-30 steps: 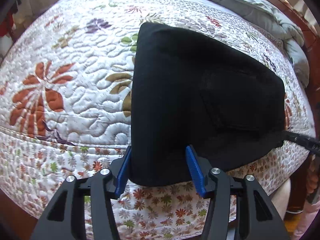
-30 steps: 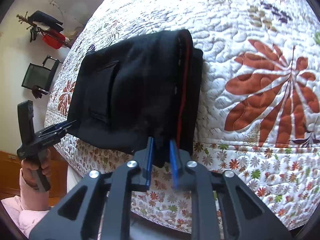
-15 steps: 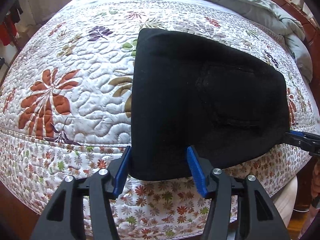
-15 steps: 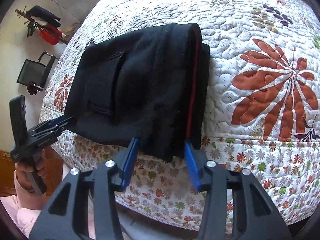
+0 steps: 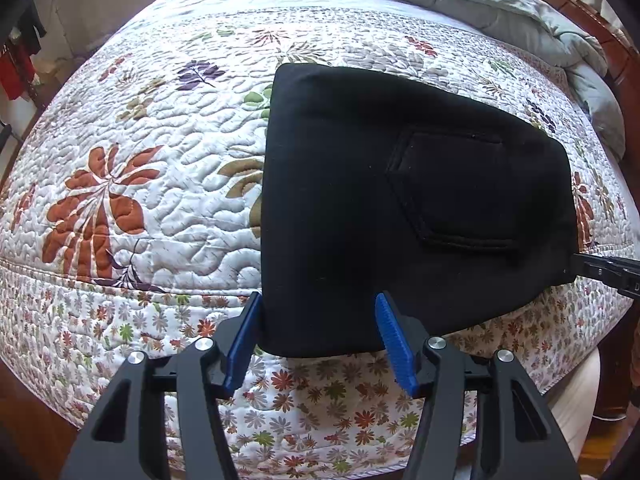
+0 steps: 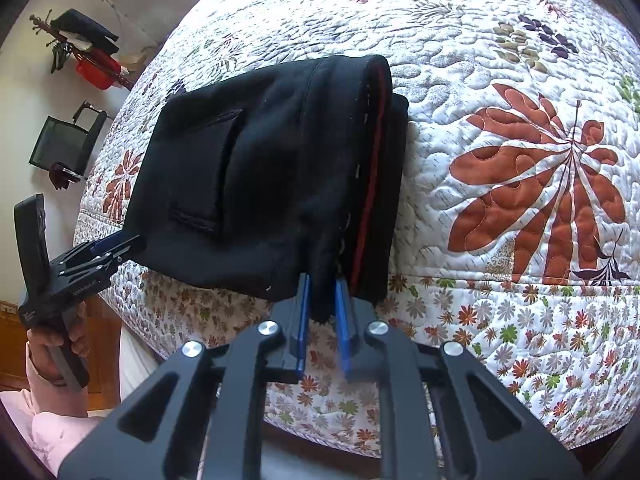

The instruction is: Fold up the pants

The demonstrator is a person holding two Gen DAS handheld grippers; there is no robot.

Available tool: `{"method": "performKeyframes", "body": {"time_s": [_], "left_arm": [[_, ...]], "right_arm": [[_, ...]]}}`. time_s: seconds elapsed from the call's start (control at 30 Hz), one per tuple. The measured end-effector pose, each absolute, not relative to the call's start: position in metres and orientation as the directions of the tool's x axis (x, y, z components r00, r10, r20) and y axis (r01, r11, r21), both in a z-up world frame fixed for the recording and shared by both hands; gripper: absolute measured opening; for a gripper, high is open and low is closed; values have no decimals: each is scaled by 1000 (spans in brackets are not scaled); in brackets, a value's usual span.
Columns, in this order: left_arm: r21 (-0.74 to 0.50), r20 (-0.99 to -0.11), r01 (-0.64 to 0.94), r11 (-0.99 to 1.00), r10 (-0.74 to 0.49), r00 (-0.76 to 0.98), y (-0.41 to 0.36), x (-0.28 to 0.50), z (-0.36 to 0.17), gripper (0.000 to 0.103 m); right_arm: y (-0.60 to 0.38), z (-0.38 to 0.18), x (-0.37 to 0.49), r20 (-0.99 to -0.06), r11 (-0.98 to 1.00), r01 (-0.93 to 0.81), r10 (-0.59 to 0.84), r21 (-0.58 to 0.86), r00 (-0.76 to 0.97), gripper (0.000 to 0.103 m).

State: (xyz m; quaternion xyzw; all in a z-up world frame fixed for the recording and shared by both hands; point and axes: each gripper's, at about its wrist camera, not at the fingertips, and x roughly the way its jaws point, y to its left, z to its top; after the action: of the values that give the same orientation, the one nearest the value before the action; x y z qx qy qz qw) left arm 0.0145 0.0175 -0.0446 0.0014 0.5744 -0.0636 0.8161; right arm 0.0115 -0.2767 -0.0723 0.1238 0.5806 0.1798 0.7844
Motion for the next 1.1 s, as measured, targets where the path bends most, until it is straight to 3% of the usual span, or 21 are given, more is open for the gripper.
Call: {"method": "performKeyframes", "body": {"time_s": [0.23, 0.33, 0.37, 0.4, 0.5, 0.53, 0.57, 0.6, 0.8, 1.1], "left_arm": [[-124, -942, 96, 988, -148, 302, 23, 19, -62, 64], [-199, -933, 89, 976, -217, 288, 35, 23, -56, 63], [-213, -927, 89, 973, -230, 296, 40, 25, -51, 63], [-219, -923, 90, 972, -236, 305, 43, 26, -47, 63], [-250, -914, 101, 963, -270, 303, 53, 35, -38, 68], [-253, -916, 99, 962, -271, 297, 55, 39, -39, 68], [-257, -916, 100, 961, -275, 291, 56, 44, -41, 68], [-265, -918, 102, 959, -283, 279, 57, 50, -46, 68], [-418, -889, 82, 905, -426, 167, 54, 70, -79, 69], [-468, -869, 89, 879, -476, 133, 42, 84, -93, 79]], "right_arm": [[-274, -88, 16, -881, 912, -115, 409, 393, 238, 13], [-279, -83, 15, -872, 906, -111, 423, 408, 246, 21], [-280, -78, 13, -871, 910, -112, 416, 400, 261, 27], [-282, -74, 11, -871, 912, -108, 411, 397, 271, 39], [-289, -62, 9, -862, 912, -107, 409, 395, 299, 45], [-291, -60, 10, -860, 911, -101, 411, 400, 303, 53], [-292, -60, 13, -862, 911, -99, 411, 400, 297, 73], [-291, -61, 15, -866, 913, -103, 406, 394, 292, 80], [-287, -84, 33, -870, 899, -108, 438, 424, 226, 81], [-288, -128, 58, -792, 805, -64, 592, 589, 151, 81]]}}
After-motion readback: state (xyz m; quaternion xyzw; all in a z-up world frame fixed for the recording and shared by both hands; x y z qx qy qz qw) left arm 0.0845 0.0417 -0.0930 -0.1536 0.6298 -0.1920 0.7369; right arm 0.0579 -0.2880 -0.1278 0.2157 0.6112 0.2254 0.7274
